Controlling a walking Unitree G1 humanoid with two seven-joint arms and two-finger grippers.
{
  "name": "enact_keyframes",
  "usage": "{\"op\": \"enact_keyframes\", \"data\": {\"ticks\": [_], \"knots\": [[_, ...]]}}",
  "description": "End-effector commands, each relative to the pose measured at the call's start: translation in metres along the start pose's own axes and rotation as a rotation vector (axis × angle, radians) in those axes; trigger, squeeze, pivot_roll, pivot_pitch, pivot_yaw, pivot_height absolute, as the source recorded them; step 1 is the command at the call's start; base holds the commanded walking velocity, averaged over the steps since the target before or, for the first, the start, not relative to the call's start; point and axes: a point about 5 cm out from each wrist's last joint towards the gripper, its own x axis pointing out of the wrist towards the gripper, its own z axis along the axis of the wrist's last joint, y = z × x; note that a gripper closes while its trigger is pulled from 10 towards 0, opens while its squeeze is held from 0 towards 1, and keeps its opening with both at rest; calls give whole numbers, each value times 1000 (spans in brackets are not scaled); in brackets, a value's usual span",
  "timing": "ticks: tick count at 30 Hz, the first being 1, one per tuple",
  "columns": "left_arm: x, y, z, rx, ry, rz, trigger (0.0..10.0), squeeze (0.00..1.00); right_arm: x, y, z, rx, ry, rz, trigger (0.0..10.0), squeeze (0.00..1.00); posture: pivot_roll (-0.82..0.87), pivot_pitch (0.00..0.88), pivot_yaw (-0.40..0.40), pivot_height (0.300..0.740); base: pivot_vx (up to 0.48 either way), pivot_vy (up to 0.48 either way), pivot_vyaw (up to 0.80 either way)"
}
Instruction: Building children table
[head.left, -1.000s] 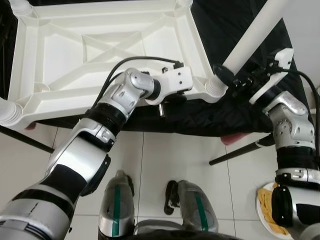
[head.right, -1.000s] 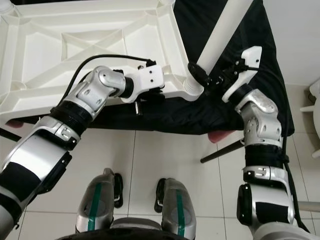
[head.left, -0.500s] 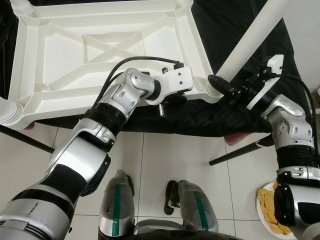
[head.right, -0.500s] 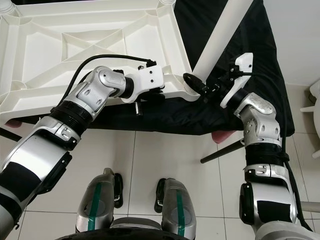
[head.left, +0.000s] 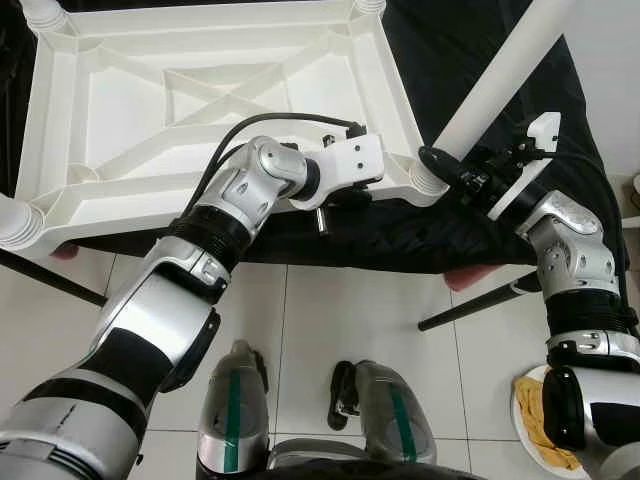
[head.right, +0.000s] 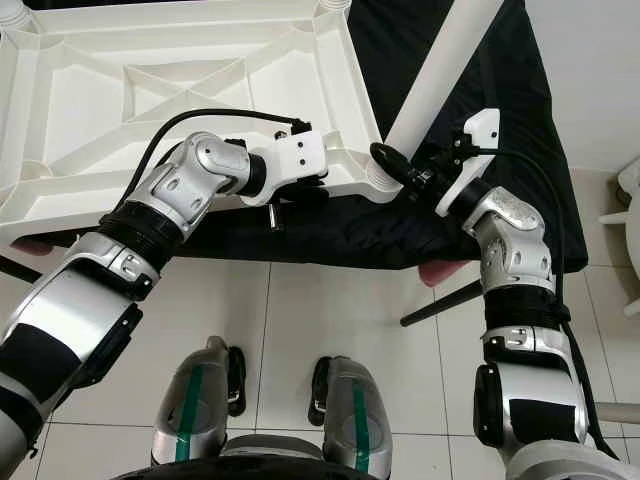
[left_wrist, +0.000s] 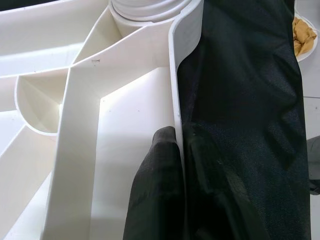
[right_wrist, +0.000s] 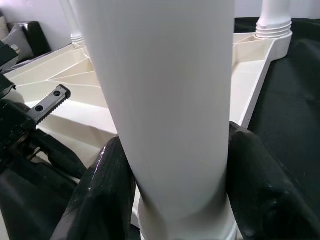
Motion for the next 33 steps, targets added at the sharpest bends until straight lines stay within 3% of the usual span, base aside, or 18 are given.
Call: {"op": "enact_keyframes", "data": {"ticks": [1, 17, 24, 33], "knots": [[2, -2, 3, 28, -22, -1, 10000, 0, 4, 5, -1, 34, -9, -6, 10000, 0, 16, 32, -45, 740, 0, 0, 0], [2, -2, 4, 29, -26, -3, 10000, 0, 25, 27, -1, 44, -87, -318, 10000, 0, 3, 45, -43, 740, 0, 0, 0], [3, -1, 5, 30, -29, -1, 10000, 0, 35, 49, 3, 105, -164, -532, 10000, 0, -3, 48, -48, 740, 0, 0, 0], [3, 0, 6, 30, -32, 7, 10000, 0, 39, 58, 4, 85, -163, -753, 10000, 0, -9, 52, -55, 740, 0, 0, 0]]}}
